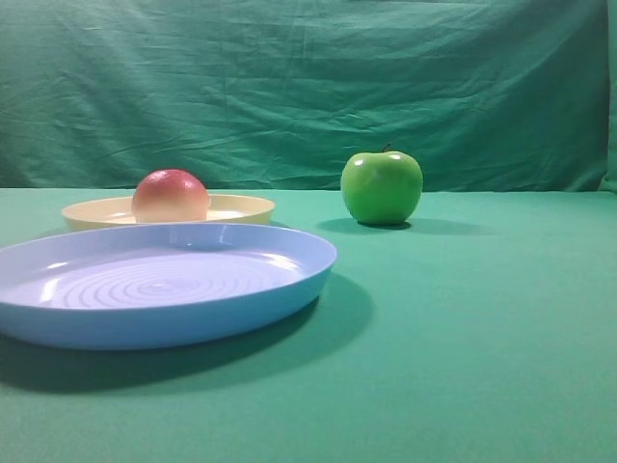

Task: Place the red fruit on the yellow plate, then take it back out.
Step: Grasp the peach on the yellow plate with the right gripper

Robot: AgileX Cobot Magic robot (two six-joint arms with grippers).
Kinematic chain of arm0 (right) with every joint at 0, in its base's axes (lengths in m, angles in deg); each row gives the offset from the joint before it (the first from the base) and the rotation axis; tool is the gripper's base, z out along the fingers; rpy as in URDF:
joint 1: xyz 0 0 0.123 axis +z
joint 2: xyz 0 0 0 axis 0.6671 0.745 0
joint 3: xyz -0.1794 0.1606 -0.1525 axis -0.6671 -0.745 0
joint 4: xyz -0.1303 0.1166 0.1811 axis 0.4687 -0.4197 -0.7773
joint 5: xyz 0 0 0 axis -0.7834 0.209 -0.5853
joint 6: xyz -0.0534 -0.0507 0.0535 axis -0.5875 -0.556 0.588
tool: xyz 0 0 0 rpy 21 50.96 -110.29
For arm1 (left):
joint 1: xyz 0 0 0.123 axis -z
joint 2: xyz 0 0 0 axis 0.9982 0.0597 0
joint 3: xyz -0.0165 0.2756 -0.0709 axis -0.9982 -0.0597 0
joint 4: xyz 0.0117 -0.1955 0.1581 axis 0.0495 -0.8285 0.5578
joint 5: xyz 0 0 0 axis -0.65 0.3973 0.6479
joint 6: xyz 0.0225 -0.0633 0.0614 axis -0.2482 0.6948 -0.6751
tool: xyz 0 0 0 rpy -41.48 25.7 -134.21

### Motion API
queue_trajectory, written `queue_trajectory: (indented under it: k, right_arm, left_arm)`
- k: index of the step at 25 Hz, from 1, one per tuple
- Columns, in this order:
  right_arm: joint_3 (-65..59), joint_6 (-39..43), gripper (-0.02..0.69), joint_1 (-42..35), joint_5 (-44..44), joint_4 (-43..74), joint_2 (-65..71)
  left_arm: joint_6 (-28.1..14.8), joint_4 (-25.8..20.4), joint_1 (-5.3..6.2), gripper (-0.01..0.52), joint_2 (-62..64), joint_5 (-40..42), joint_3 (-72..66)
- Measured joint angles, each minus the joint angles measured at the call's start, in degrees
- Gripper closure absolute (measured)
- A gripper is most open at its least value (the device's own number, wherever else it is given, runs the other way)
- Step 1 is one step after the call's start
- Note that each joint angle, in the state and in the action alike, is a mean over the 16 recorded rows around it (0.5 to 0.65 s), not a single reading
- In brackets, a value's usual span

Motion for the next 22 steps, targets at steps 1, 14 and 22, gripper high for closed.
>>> queue_trajectory:
  k: [1, 14, 22]
  right_arm:
    - [-2.4, 0.0, 0.665, -0.7, 1.1, -0.5, -1.6]
    - [-20.9, -0.4, 0.665, -3.4, 7.2, -5.9, -9.7]
    - [-22.1, -2.4, 0.665, -3.4, 6.2, -6.5, -9.7]
  left_arm:
    - [0.0, 0.0, 0.0, 0.514, 0.0, 0.0, 0.0]
    - [0.0, 0.0, 0.0, 0.514, 0.0, 0.0, 0.0]
    - [0.0, 0.0, 0.0, 0.514, 0.0, 0.0, 0.0]
